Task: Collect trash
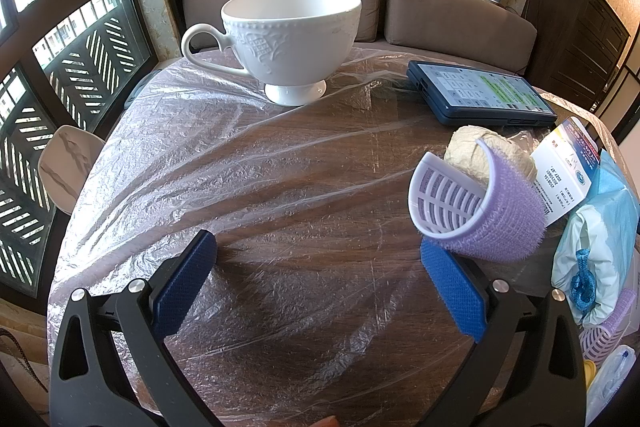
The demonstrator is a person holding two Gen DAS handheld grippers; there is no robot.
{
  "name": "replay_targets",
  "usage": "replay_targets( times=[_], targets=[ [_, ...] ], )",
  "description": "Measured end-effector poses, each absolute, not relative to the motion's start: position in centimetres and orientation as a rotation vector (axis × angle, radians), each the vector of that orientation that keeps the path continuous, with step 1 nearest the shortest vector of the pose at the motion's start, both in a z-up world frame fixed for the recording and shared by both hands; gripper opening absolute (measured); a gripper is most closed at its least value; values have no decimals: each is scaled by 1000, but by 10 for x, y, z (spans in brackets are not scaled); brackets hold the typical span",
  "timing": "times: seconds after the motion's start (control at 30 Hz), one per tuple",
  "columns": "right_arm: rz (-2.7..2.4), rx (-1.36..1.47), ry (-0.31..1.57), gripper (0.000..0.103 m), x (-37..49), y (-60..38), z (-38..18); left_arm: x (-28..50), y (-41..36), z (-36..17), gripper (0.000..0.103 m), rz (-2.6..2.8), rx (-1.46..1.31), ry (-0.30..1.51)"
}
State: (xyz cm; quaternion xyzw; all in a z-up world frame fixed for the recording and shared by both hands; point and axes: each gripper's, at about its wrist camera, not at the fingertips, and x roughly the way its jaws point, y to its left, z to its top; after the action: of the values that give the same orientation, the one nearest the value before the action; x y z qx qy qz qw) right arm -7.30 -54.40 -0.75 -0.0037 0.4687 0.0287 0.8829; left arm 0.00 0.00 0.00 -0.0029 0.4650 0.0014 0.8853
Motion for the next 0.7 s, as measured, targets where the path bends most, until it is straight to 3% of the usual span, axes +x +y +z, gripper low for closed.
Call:
replay_targets(
  times=[0.57, 0.7],
  targets=[
    [48, 6, 1007, 99, -72, -544, -8, 3, 3, 4, 102, -21, 9, 989],
    [47, 69, 988, 99, -87, -542, 19, -7, 17, 35, 102, -3, -6, 974]
  ],
)
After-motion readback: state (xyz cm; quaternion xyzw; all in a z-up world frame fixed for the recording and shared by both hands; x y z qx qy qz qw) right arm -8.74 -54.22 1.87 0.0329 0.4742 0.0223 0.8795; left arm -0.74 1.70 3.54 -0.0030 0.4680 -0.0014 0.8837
